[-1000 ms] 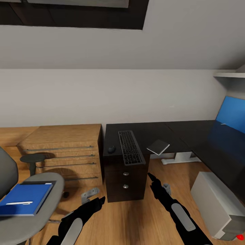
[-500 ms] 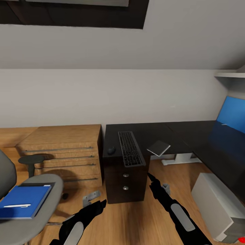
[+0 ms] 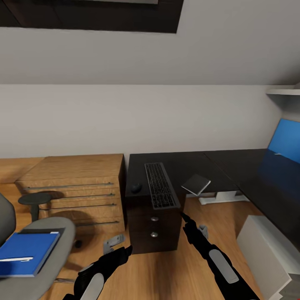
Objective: In the bedroom, organize the workspace by keeping the computer under the desk, ensuring the monitor is on the desk, placing the keyboard on the desk next to the monitor, placing the mouse on the desk next to the keyboard, moving the folder from the swivel chair onto the desk next to the mouse, stacking the notebook on top of the folder with the pen on top of the notebook, and positioning the swivel chair next to the desk.
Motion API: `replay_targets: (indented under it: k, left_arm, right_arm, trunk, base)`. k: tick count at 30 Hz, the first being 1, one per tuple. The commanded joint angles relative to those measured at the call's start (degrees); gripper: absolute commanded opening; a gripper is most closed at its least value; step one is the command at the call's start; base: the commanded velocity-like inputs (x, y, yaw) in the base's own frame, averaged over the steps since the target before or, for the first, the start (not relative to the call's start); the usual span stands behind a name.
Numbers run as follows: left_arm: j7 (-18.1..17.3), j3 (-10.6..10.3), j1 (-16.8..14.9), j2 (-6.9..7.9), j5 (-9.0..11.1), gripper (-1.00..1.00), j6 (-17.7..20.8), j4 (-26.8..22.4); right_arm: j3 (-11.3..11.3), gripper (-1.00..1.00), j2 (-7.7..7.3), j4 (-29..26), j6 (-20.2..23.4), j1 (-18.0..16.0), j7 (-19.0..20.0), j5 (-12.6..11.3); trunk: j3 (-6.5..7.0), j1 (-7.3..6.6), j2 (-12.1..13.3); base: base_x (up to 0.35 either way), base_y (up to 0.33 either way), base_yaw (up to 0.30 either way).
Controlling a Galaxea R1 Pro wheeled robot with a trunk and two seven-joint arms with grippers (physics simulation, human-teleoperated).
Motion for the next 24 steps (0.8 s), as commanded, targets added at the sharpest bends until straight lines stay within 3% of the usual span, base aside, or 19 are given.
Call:
replay_targets:
  k: [1,24]
  left_arm:
    - [0.55,-0.10,-0.03,0.04,0.56,1.00,0.02,-0.08]
    - [0.55,-0.23,0.02,0.00,0.56,1.00,0.21,0.00]
  right_arm:
    - [0.14,1.00,-0.05,0.01,0.10,-0.03,0.08,-0.50]
    - [0.15,1.00,-0.05,0.01,0.10,-0.03,-0.05,-0.50]
  trunk:
    - [-0.06,0.01,-0.03]
    - [-0.06,0.01,-0.03]
  base:
    - [0.130,0.129,0.000]
    - [0.092,0.082,0.000]
